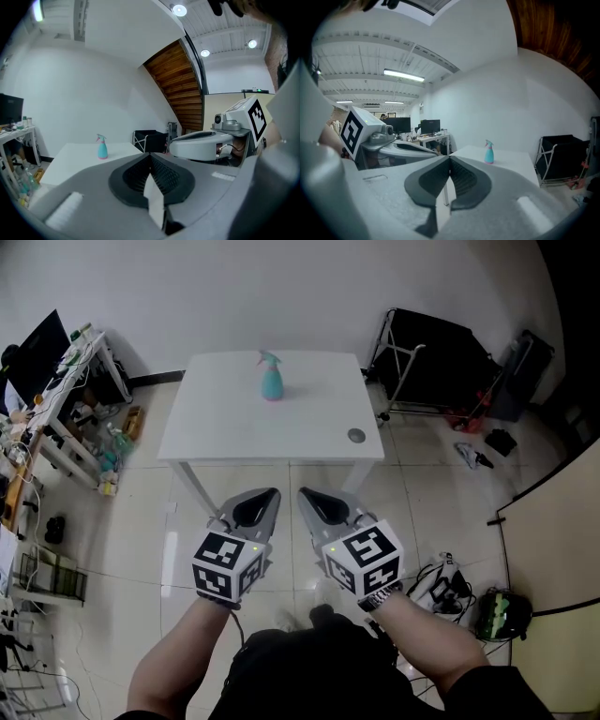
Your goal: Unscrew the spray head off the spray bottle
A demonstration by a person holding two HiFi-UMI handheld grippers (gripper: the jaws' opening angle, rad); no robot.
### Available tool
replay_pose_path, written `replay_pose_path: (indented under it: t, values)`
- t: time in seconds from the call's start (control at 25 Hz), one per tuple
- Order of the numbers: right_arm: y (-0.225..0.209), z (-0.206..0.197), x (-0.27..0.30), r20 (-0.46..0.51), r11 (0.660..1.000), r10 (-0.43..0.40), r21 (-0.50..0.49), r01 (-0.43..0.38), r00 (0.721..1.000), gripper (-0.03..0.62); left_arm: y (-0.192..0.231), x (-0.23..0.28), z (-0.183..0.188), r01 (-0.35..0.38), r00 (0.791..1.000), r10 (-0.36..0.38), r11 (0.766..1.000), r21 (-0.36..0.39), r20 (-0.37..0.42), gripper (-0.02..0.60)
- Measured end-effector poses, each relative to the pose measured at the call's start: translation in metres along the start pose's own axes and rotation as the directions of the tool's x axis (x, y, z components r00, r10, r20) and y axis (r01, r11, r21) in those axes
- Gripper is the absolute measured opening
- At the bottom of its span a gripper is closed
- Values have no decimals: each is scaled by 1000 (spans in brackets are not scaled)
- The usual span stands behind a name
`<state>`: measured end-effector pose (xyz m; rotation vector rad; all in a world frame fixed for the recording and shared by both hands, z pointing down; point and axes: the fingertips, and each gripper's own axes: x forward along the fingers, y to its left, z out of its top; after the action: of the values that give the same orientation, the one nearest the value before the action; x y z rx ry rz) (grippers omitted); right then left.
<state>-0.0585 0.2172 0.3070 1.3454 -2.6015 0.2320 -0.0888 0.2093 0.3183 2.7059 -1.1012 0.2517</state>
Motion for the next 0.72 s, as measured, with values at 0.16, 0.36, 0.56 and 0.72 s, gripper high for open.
replay_pose_path:
  t: [0.16, 0.36, 0.56, 0.72]
  values:
    - [-13, -5, 7, -4, 1000, 1, 15, 0, 1000, -9, 5, 17, -5, -2, 1000, 2, 1000, -8, -16, 15]
    - [-36, -5, 19, 1, 1000, 11, 29, -11, 1000, -9, 13, 40, -6, -15, 999, 15, 1000, -11, -34, 15]
    - [-61, -6, 32, -8, 998, 43, 35, -42, 999, -9, 19, 67, -5, -41, 998, 40, 999, -9, -57, 15]
    - [-85, -4, 43, -13, 997, 65, 41, -64, 998, -9, 26, 92, -2, -65, 996, 64, 998, -16, -70, 15]
